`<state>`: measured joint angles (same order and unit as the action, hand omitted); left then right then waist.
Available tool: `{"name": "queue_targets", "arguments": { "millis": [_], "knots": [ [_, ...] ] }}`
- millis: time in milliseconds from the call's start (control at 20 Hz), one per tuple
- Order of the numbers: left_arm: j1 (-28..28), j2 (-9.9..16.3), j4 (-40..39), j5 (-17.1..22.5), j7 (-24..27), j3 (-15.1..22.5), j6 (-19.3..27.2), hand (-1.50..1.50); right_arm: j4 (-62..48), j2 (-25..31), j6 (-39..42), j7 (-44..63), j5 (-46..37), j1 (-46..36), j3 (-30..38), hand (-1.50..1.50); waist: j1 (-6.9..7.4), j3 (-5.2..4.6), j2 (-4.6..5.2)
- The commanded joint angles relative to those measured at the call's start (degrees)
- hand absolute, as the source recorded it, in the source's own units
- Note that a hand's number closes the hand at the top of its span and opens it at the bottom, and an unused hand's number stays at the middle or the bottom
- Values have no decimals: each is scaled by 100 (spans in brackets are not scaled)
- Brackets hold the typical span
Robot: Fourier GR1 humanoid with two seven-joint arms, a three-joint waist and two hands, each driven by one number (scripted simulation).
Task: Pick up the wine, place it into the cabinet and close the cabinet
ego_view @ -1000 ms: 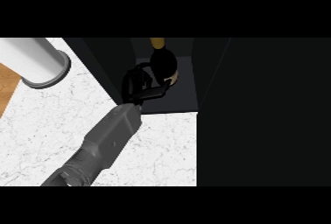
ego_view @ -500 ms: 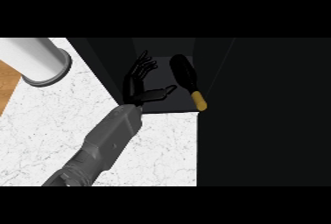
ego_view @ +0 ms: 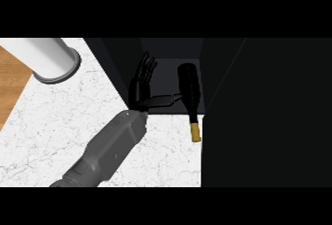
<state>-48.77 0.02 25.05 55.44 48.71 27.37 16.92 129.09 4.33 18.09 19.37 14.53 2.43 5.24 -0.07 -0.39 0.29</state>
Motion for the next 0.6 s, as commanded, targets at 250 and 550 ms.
{"name": "queue_targets", "arguments": {
  "millis": [250,550],
  "knots": [
    [1405,595,2901,-580,-735,800,806,-150,-39,195,-11,235,174,-178,197,-150,226,47,-118],
    [2477,1635,5386,-815,-1688,1255,1182,-150,111,-139,-240,151,-259,-191,-226,-150,182,44,-88]
  ]
}}
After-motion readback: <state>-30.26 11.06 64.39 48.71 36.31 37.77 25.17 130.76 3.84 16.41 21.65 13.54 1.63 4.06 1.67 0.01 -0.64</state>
